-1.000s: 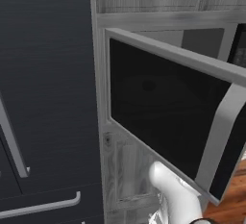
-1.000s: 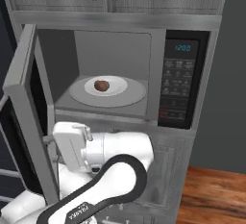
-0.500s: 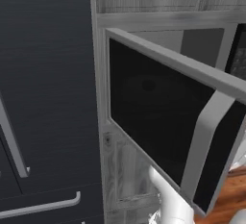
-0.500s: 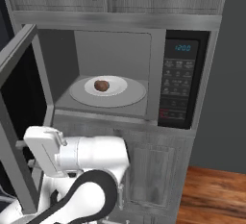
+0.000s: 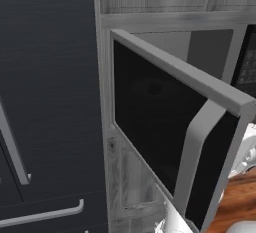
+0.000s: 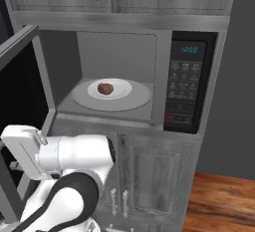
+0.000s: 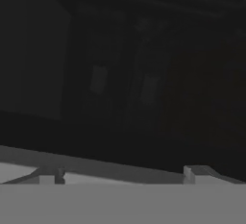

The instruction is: Retrieve the reheated potato from the microwave, then place the potato, cheese, and condiment on the cutting board.

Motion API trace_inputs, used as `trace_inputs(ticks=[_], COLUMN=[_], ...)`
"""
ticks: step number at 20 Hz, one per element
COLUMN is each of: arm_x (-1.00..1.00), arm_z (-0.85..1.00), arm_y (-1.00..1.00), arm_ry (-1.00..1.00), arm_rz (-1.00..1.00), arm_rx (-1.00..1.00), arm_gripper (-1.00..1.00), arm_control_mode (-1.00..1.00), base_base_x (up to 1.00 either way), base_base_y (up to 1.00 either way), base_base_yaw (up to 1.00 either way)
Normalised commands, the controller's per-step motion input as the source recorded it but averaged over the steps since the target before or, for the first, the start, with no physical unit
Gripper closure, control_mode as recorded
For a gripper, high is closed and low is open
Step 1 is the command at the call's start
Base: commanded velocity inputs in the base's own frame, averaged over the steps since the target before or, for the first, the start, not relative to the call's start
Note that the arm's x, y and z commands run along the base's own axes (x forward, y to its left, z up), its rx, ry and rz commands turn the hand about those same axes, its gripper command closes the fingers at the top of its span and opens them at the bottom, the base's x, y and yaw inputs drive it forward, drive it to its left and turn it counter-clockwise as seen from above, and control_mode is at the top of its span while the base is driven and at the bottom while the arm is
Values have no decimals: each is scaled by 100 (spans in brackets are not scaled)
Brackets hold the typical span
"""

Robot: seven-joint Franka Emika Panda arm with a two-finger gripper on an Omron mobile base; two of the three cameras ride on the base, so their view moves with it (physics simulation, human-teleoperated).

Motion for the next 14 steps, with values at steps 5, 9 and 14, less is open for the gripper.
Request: trace_inputs(ticks=[5,9,14], arm_x=[-7,-10,-13], arm_z=[0,-3,-12], arm_y=[46,50,56], arm_ry=[0,0,0], arm_rz=[-3,-4,-7], arm_rx=[0,0,0], arm_gripper=[-100,-100,-100], arm_control_mode=[-100,-100,-100], base_base_x=[0,0,0], base_base_y=[0,0,0], base_base_yaw=[0,0,0])
